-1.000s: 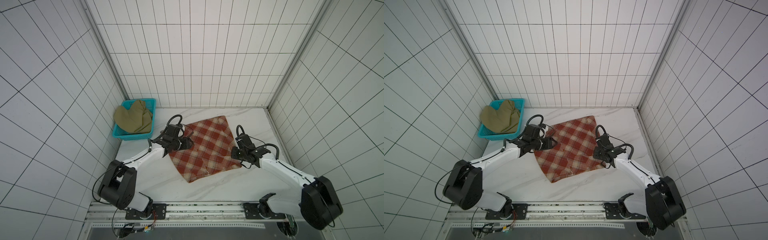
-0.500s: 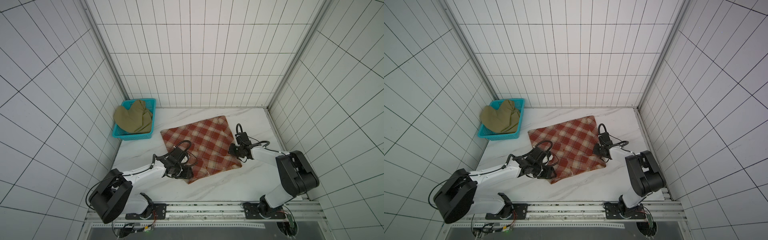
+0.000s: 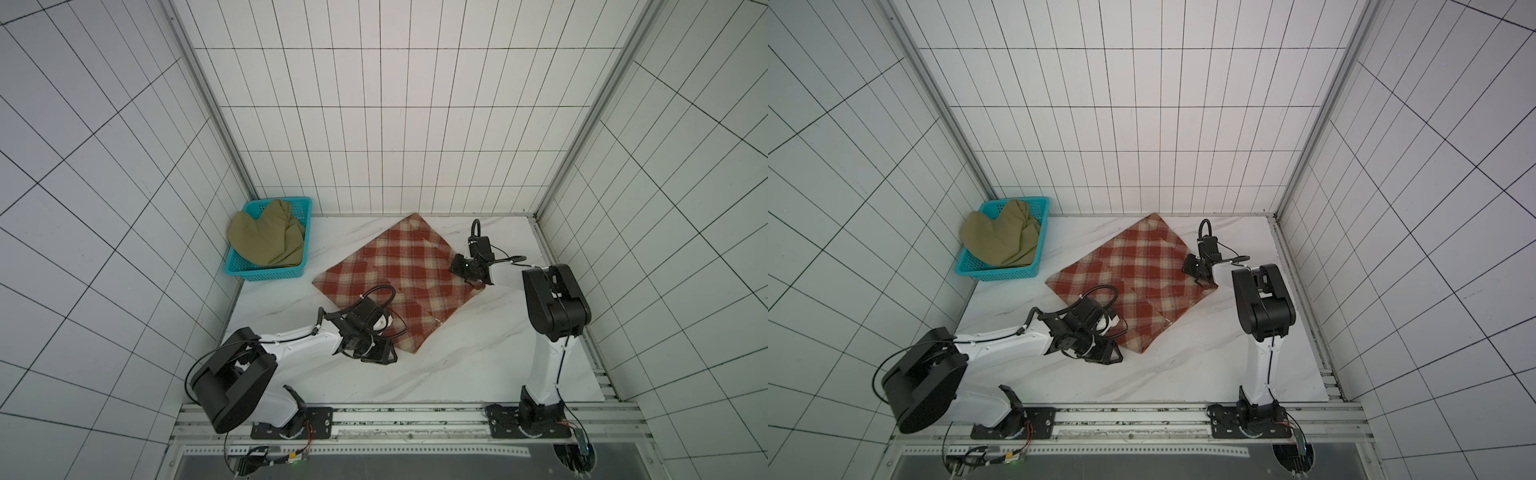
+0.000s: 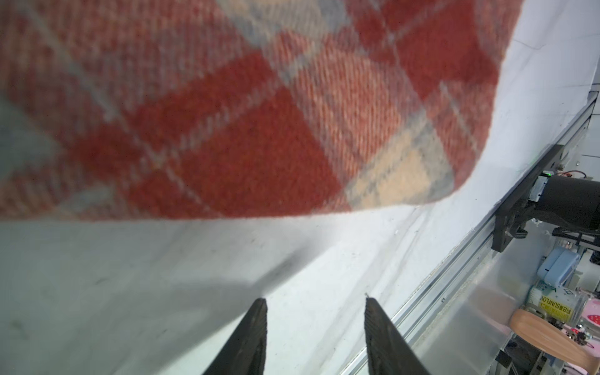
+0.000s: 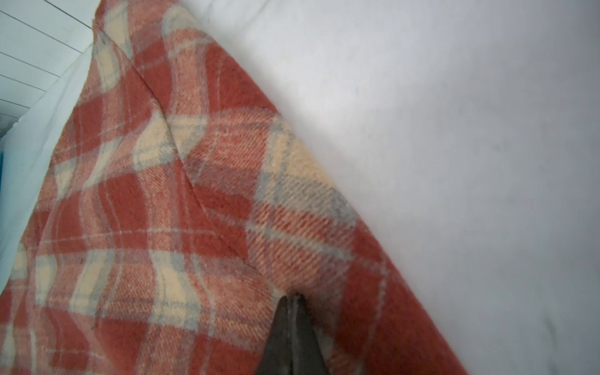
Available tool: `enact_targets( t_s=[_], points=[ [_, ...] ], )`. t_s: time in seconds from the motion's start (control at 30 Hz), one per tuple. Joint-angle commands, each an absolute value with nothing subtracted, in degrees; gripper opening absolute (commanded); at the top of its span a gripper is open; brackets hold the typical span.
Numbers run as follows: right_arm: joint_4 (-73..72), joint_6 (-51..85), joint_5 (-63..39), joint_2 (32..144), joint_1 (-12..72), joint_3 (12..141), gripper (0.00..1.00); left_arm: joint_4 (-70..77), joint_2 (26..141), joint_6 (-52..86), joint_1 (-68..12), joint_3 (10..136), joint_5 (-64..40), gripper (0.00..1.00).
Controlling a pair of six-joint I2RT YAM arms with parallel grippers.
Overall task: Fold and stack skirts
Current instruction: Rotate the skirt at the center of the table.
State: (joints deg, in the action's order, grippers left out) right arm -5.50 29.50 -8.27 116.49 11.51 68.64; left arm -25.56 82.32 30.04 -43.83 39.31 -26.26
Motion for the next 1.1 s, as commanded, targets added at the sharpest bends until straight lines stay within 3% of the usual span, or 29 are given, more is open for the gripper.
enact_targets(
  t_s=[0.0,0.23,0.43,0.87,1.07],
  points=[
    [2.8,26.8,-7.3,116.5,10.6,72.9,0.0,-24.5,83.3,28.1,-44.2,45.5,-25.5,0.45],
    [3.7,26.7,-7.6,97.4,10.9,61.8,0.02,-24.3,84.5,27.2,-44.0,54.1,-25.5,0.45],
    [2.0,28.9,-10.2,88.2,9.2,51.4,0.03,-22.2,94.1,25.0,-44.2,57.5,-25.9,0.34],
    [-2.0,31.0,-14.7,101.0,4.8,51.7,0.0,-19.6,100.6,25.2,-49.9,53.6,-26.5,0.28],
    [-2.1,31.2,-14.7,109.1,4.4,58.4,0.0,-14.9,101.8,29.6,-52.6,51.0,-28.3,0.27]
  ],
)
